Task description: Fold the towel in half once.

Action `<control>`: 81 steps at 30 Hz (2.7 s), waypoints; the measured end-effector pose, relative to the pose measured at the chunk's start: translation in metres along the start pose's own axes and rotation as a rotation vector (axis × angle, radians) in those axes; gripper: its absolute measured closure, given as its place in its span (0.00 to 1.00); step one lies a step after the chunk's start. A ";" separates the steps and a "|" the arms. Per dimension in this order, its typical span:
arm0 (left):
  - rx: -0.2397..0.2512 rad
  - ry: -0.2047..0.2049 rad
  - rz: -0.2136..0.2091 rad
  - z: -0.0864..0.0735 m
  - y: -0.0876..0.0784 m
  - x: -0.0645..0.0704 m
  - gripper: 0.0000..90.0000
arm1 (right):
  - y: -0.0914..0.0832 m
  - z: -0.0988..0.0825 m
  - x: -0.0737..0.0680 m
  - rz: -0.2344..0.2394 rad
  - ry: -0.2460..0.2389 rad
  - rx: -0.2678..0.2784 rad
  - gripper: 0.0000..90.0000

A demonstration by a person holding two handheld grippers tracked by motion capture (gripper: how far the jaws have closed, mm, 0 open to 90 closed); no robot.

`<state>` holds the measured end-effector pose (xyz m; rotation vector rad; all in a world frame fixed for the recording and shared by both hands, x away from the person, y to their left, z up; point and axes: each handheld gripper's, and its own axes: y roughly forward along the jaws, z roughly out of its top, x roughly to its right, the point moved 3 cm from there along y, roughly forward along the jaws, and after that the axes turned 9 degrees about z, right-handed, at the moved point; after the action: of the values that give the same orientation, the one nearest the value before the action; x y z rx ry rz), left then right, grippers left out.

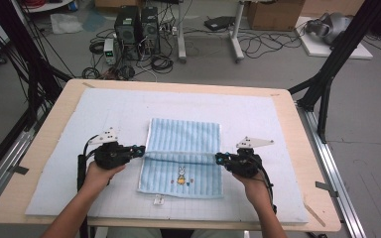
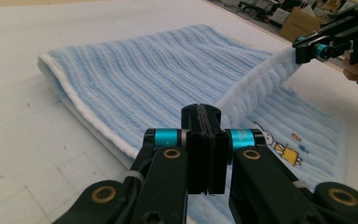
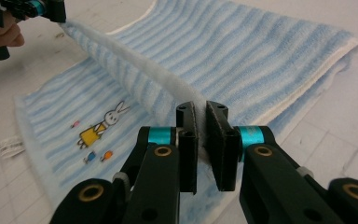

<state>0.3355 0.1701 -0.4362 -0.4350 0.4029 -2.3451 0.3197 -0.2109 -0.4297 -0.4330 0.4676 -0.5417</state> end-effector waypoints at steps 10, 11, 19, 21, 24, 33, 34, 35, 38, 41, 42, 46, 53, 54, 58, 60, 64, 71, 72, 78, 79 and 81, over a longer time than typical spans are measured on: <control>-0.020 0.047 -0.055 -0.015 -0.023 0.023 0.99 | -0.015 -0.022 -0.021 0.053 -0.025 -0.010 0.92; -0.024 0.049 -0.063 -0.017 -0.025 0.025 0.99 | -0.016 -0.024 -0.023 0.054 -0.028 -0.012 0.92; -0.049 0.065 -0.111 -0.030 -0.041 0.039 0.99 | -0.019 -0.037 -0.034 0.067 -0.052 -0.050 0.92; -0.056 0.071 -0.115 -0.034 -0.043 0.041 0.99 | -0.018 -0.041 -0.036 0.066 -0.071 -0.065 0.91; -0.085 0.066 -0.129 -0.038 -0.040 0.040 0.98 | -0.016 -0.044 -0.037 0.059 -0.079 -0.095 0.82; -0.005 0.000 -0.041 -0.022 -0.035 0.027 0.63 | -0.024 -0.036 -0.026 0.025 -0.021 -0.015 0.64; 0.000 -0.001 -0.032 -0.020 -0.033 0.025 0.63 | -0.022 -0.036 -0.025 0.017 -0.014 -0.023 0.64; 0.003 -0.008 -0.023 -0.019 -0.031 0.024 0.63 | -0.019 -0.035 -0.024 0.009 -0.014 -0.031 0.64; -0.001 -0.013 0.005 -0.016 -0.023 0.020 0.63 | -0.010 -0.034 -0.020 -0.010 -0.016 -0.050 0.64; -0.008 -0.014 0.023 -0.014 -0.014 0.015 0.62 | -0.002 -0.029 -0.016 -0.044 -0.015 -0.056 0.64; -0.011 -0.015 0.031 -0.012 -0.011 0.012 0.62 | 0.000 -0.028 -0.015 -0.047 -0.016 -0.057 0.64; -0.018 -0.015 0.047 -0.011 -0.001 0.009 0.65 | 0.012 -0.024 -0.015 -0.048 -0.039 -0.084 0.75; -0.127 0.001 0.077 -0.019 0.017 0.011 0.77 | 0.025 -0.030 -0.015 -0.104 -0.086 -0.192 0.78; -0.148 0.005 0.073 -0.020 0.018 0.013 0.78 | 0.024 -0.031 -0.014 -0.104 -0.083 -0.191 0.78; -0.213 0.026 0.045 -0.028 0.018 0.024 0.80 | 0.019 -0.032 -0.010 -0.129 -0.084 -0.203 0.78; -0.230 0.031 0.024 -0.032 0.016 0.029 0.80 | 0.017 -0.032 -0.008 -0.133 -0.076 -0.204 0.78; -0.258 0.047 -0.013 -0.037 0.010 0.036 0.80 | 0.016 -0.031 -0.009 -0.143 -0.099 -0.224 0.78; -0.240 0.057 -0.038 -0.034 0.005 0.039 0.76 | 0.015 -0.027 -0.006 -0.121 -0.059 -0.188 0.70; -0.218 0.040 -0.027 -0.029 0.006 0.036 0.73 | 0.014 -0.025 -0.005 -0.114 -0.055 -0.169 0.69; -0.089 -0.011 0.033 0.002 0.023 0.005 0.70 | 0.012 -0.007 0.011 -0.143 -0.007 -0.080 0.59; -0.083 -0.003 0.055 0.005 0.028 -0.001 0.71 | 0.012 -0.004 0.014 -0.146 -0.004 -0.071 0.59; -0.082 -0.009 0.093 0.012 0.039 -0.013 0.73 | 0.014 0.002 0.020 -0.157 -0.005 -0.057 0.59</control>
<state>0.3720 0.1499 -0.4438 -0.4553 0.5058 -2.2417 0.3409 -0.2106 -0.4415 -0.5286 0.4476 -0.6804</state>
